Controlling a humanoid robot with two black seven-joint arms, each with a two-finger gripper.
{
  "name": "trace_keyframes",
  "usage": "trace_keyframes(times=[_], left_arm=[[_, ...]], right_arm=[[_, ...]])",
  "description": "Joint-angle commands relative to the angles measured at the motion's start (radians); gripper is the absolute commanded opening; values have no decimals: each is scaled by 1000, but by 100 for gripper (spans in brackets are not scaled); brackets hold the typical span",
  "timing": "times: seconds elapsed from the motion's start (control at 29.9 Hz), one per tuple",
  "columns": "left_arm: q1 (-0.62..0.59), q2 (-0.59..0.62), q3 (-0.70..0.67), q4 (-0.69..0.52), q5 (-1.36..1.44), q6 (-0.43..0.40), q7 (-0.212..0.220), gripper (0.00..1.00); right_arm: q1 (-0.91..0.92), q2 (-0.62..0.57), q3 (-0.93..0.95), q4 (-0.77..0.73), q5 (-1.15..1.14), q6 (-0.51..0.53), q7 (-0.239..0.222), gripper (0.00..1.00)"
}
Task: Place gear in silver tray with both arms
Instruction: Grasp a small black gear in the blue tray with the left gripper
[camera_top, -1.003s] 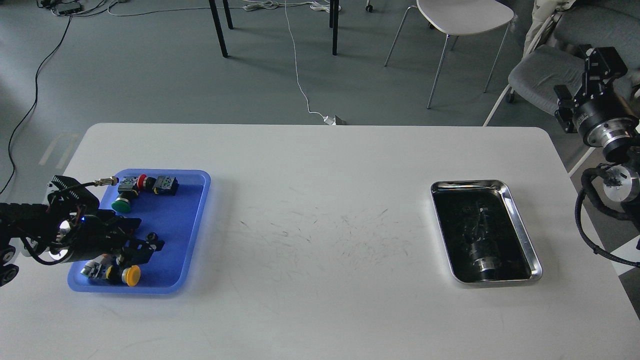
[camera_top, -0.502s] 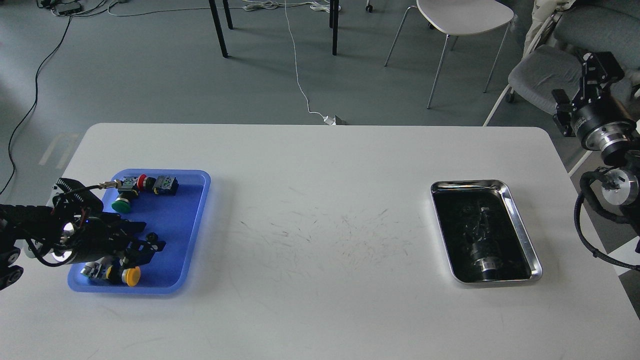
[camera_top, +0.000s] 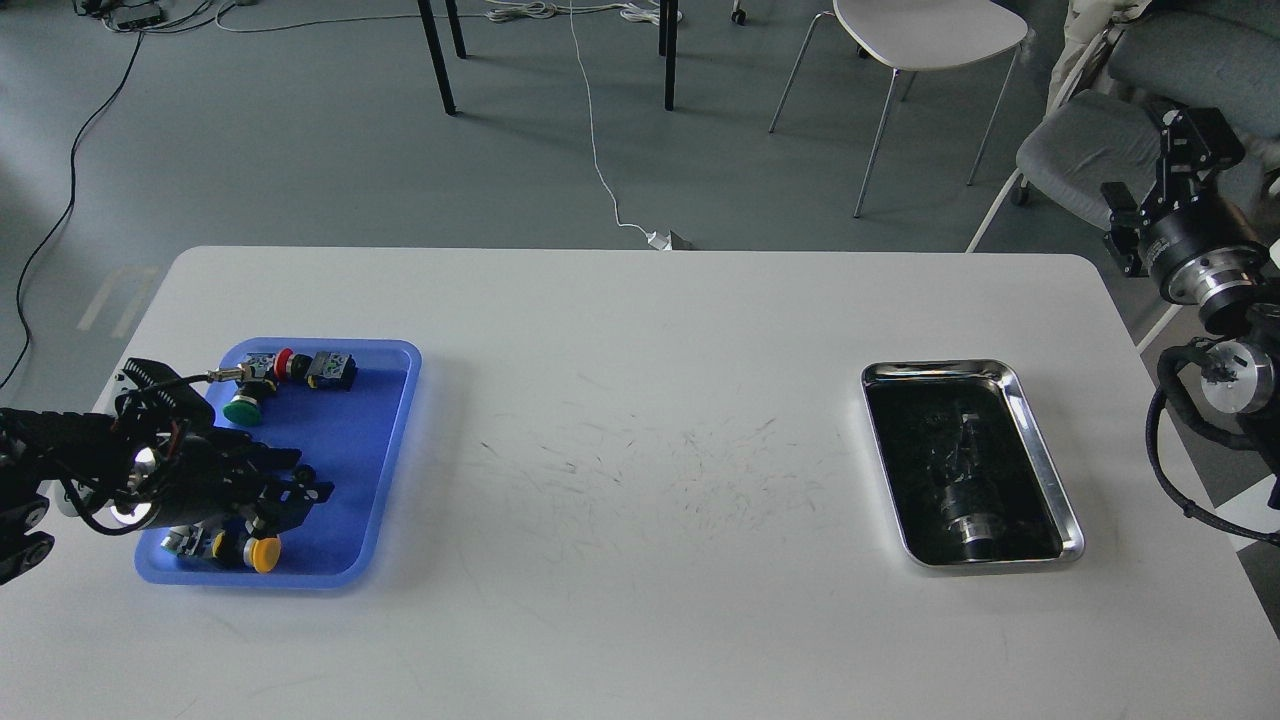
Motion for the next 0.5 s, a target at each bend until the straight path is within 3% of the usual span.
trace_keyframes(times=[0.0,0.47], left_arm=[[0,1,0,0,7,0,0,48],[6,-5,0,-1,44,1,0,29]], right_arm=[[0,2,0,-12,0,2,0,94],[-8,3,-1,-20,0,2,0,94]])
